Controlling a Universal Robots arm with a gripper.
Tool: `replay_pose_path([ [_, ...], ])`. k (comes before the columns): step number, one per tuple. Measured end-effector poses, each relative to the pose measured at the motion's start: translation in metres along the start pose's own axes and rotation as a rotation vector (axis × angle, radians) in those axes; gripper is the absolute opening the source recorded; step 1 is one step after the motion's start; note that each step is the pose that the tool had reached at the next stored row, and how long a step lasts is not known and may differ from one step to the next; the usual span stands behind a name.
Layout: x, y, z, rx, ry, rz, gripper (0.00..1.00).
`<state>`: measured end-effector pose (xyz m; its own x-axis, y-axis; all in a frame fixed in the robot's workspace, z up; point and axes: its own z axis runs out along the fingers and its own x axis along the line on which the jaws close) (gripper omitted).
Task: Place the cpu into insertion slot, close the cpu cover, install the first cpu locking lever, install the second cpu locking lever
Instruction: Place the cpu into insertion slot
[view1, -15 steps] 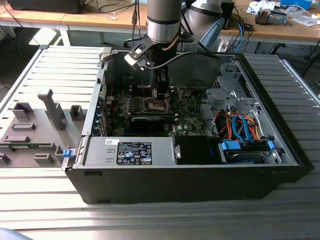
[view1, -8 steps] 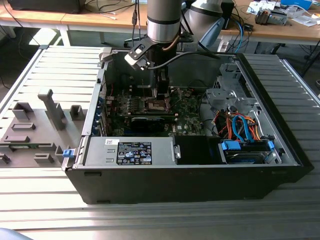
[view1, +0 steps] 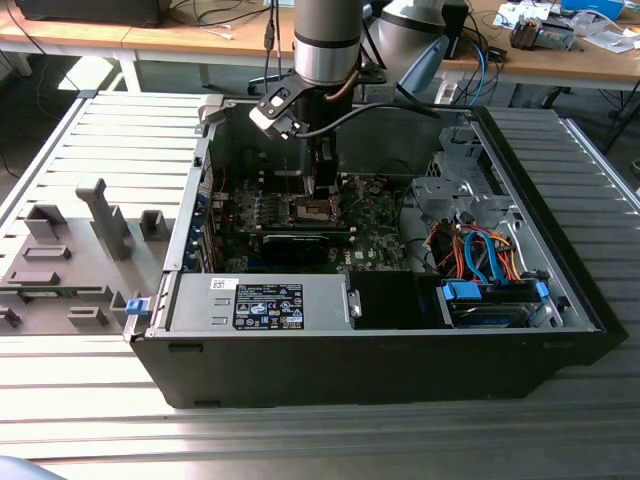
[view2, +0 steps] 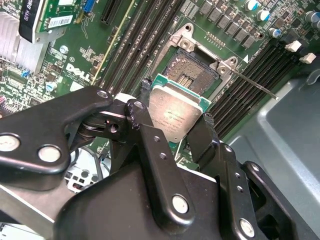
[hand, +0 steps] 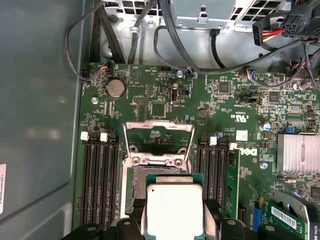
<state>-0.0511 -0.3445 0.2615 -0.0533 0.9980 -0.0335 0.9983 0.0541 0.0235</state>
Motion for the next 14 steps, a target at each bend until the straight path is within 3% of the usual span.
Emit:
replay_pose_path([
  [14,0.004,0.0002,0.0009,-0.0001,0.0001,-0.001,0.54],
])
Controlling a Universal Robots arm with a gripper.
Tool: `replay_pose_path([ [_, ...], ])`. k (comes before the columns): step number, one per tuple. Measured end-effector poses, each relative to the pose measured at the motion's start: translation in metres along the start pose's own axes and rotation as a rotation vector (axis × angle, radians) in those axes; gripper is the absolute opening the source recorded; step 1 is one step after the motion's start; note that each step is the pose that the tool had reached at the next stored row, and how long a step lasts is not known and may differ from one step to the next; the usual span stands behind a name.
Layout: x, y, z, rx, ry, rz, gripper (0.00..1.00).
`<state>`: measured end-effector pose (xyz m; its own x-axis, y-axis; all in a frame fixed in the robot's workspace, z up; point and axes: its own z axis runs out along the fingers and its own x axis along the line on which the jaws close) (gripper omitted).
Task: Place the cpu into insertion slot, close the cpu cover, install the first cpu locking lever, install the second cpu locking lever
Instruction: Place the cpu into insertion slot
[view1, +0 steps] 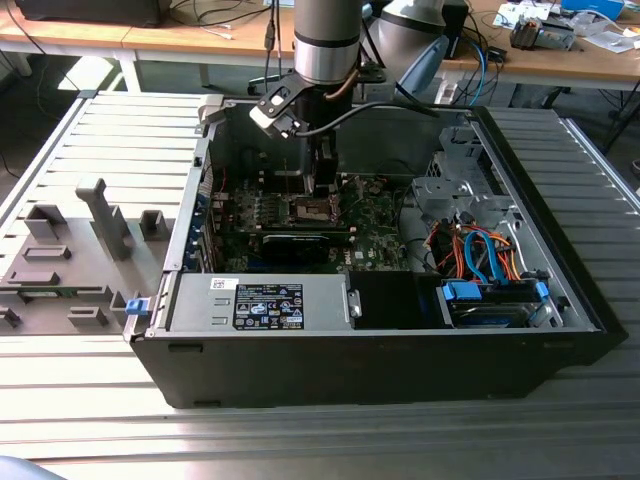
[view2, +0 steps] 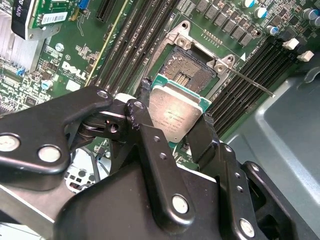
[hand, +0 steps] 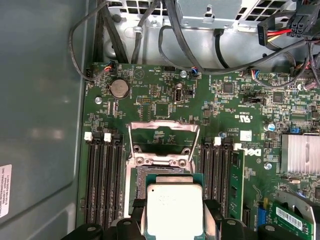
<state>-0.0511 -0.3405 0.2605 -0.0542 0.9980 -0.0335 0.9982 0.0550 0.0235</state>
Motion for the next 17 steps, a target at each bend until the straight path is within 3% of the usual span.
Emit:
replay_pose_path([
  [17,0.0038,0.0002,0.0014,0.0,0.0,-0.001,0.54],
])
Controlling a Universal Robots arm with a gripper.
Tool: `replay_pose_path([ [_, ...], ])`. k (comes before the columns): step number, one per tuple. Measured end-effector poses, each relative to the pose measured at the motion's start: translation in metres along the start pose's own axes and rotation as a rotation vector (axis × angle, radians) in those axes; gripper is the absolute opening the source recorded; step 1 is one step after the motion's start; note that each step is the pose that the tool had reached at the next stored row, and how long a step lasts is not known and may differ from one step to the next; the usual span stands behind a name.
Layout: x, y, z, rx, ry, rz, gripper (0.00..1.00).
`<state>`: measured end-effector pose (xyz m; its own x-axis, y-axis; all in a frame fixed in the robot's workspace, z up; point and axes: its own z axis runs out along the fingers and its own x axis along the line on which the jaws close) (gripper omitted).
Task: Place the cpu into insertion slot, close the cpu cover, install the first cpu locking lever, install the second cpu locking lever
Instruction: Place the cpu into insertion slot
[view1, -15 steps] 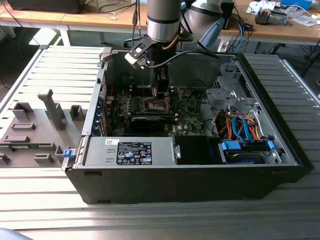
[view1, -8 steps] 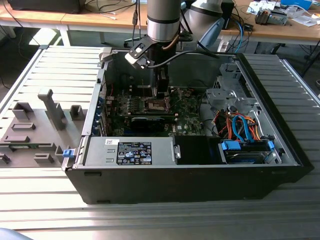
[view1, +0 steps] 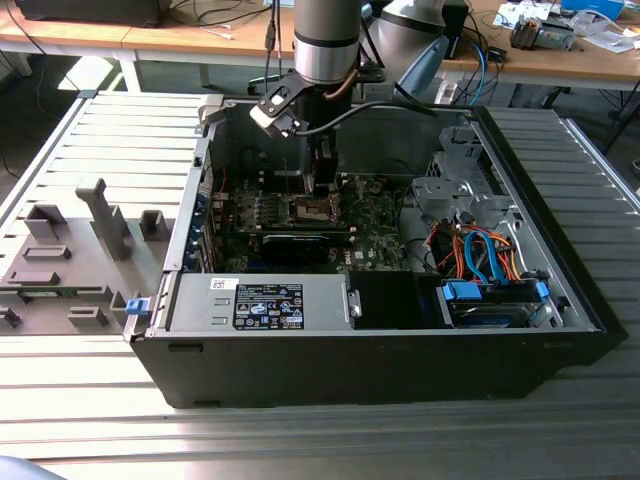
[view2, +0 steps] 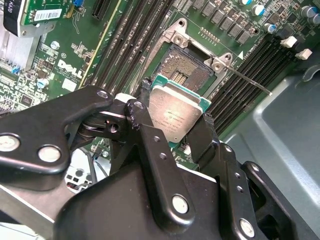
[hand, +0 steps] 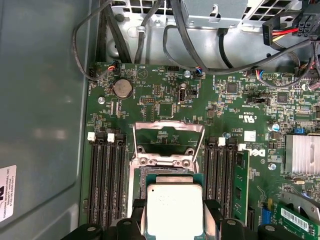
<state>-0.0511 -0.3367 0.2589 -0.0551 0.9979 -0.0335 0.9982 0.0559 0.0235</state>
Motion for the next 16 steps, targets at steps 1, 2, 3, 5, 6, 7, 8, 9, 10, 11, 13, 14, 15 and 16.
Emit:
replay_pose_path([
  [1,0.0002,0.0,0.0001,-0.0001,0.0,0.0,0.54],
  [2,0.0005,0.0,0.0002,-0.0001,0.0,0.0,0.54],
  [3,0.0006,0.0,0.0002,0.0,0.0,0.0,0.54],
  [5,0.0036,0.0002,0.0015,-0.0001,0.0001,-0.001,0.54],
  [6,0.0037,0.0002,0.0015,0.0,0.0001,-0.001,0.54],
  [7,0.0038,0.0002,0.0016,-0.0001,0.0,-0.001,0.54],
  [8,0.004,0.0002,0.0017,-0.0001,0.0001,-0.001,0.54],
  [9,0.0041,0.0002,0.0017,-0.0001,0.0001,-0.001,0.54],
  [10,0.0092,0.0004,0.0024,-0.0001,0.0001,-0.002,0.54],
  [11,0.0148,0.0008,0.0022,-0.0001,0.0001,-0.002,0.54],
  [13,0.0149,0.0008,0.0022,0.0,0.0,-0.002,0.54],
  [14,0.015,0.0008,0.0022,-0.0001,0.0,-0.002,0.54],
  [15,0.0153,0.0008,0.0022,0.0,0.0,-0.002,0.54],
  [16,0.0157,0.0008,0.0022,-0.0001,-0.0001,-0.002,0.54],
])
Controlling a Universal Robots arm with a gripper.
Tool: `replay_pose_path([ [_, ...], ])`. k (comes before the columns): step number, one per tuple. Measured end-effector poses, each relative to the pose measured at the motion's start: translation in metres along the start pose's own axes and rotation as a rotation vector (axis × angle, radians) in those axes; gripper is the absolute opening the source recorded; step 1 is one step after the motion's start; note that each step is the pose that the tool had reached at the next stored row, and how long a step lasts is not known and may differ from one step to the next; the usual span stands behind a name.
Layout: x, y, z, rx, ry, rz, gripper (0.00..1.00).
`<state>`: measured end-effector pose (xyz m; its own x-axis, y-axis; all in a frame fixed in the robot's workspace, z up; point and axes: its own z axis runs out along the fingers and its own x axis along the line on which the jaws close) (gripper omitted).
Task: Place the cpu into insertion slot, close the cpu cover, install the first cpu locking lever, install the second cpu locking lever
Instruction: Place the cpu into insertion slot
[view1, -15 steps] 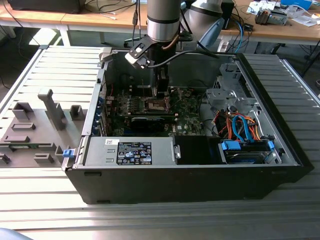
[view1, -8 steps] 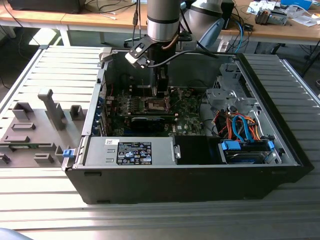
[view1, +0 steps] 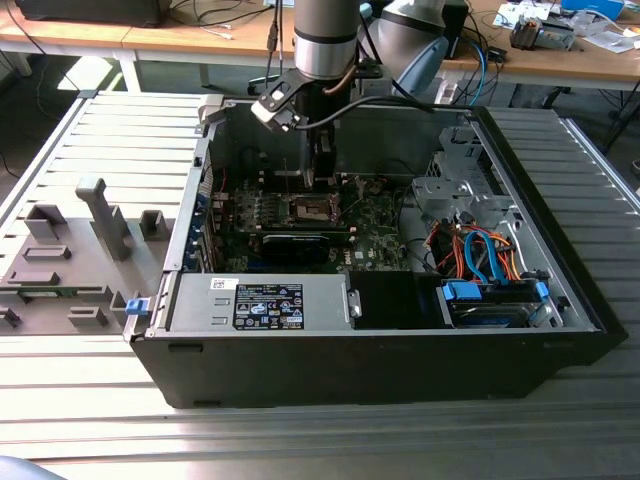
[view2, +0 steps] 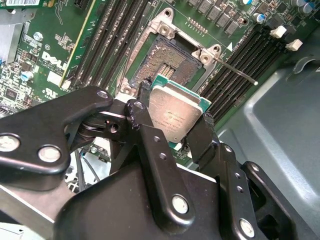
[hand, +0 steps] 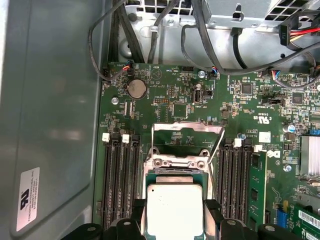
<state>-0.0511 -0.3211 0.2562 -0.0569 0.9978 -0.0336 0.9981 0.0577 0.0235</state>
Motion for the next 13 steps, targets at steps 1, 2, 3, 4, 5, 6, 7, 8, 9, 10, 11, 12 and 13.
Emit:
replay_pose_path([
  [1,0.0008,0.0,0.0,0.0,0.0,0.0,0.54],
  [2,0.0012,0.0001,-0.0001,0.0,0.0,0.0,0.54],
  [3,0.0018,0.0001,-0.0001,0.0,0.0,0.0,0.54],
  [4,0.0023,0.0001,-0.0001,0.0,0.0001,0.0,0.54],
  [5,0.003,0.0002,-0.0001,0.0,0.0,0.0,0.54],
  [6,0.0038,0.0002,-0.0001,0.0,-0.0001,0.0,0.54],
  [7,0.0041,0.0002,-0.0003,0.0002,-0.0004,0.0,0.54],
  [8,0.0044,0.0002,-0.0002,0.0002,-0.0003,0.0,0.54],
  [9,0.0046,0.0003,-0.0003,0.0002,-0.0003,0.0,0.54],
  [10,0.0048,0.0003,-0.0003,0.0001,-0.0003,0.0,0.54],
  [11,0.0051,0.0003,-0.0002,-0.0001,-0.0003,0.0,0.54],
  [12,0.0056,0.0004,0.0,-0.0003,0.0005,0.0,0.54],
  [13,0.0057,0.0004,-0.0001,-0.0001,0.0002,0.0,0.54],
])
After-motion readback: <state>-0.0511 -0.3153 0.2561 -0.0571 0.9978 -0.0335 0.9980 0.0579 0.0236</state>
